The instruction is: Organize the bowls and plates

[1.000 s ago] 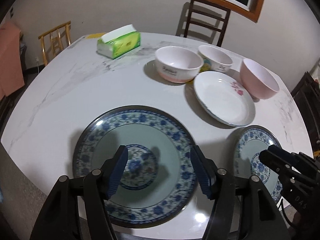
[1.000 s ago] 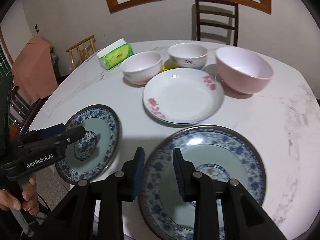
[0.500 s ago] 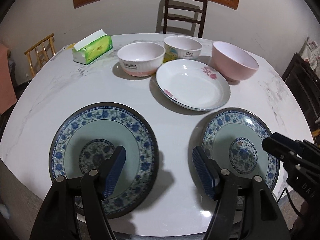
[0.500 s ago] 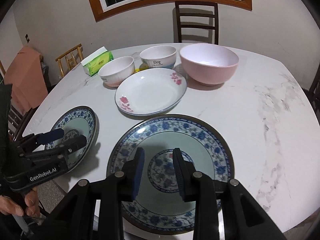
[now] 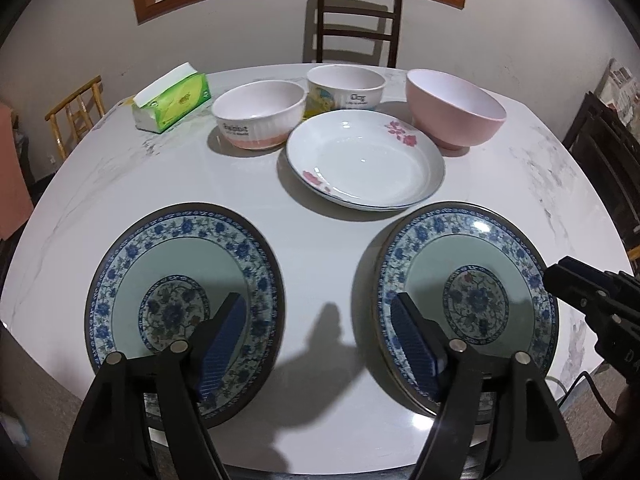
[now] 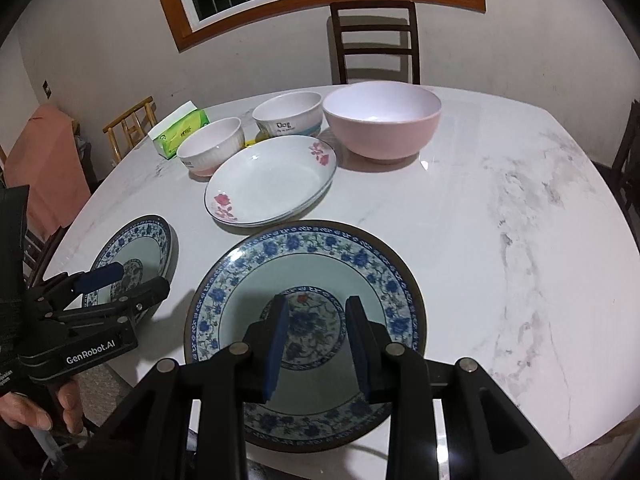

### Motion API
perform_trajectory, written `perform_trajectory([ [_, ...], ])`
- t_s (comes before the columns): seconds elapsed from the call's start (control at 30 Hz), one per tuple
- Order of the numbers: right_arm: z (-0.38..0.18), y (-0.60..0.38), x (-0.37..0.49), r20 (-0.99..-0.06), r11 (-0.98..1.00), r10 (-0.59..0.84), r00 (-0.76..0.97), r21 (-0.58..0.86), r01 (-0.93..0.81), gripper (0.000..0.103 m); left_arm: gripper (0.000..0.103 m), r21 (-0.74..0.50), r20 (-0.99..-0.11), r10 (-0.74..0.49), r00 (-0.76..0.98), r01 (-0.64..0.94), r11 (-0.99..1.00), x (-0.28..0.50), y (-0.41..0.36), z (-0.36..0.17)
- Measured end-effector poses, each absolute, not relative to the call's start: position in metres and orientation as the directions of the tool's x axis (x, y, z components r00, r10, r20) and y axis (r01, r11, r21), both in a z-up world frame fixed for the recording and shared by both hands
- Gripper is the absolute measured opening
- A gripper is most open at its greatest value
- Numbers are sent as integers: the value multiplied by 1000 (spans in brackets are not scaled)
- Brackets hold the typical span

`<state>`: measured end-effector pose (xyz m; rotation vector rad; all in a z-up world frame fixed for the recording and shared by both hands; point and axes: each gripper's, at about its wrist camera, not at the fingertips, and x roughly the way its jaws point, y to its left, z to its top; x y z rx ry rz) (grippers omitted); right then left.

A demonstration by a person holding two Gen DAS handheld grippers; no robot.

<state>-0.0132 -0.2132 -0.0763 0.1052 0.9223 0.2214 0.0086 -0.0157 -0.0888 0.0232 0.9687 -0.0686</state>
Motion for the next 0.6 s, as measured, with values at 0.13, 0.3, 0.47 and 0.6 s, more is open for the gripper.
perform_trajectory([
  [0.13, -79, -222, -13, -785, 973, 232, 575, 189, -134, 30, 74, -20, -830, -64, 554, 86, 996, 10, -23, -92],
  [0.3, -83, -234, -13, -792, 970, 241, 561, 206, -126, 30, 74, -45, -834, -94, 543, 103, 994, 11, -26, -94],
  [0.47, -87, -248, -13, -792, 964, 263, 551, 242, -112, 30, 74, -105, -833, -153, 532, 119, 987, 11, -25, -94],
  [0.6, -91, -263, -12, -779, 944, 319, 540, 314, -105, 30, 74, -166, -830, -214, 515, 138, 976, 12, -24, -95],
])
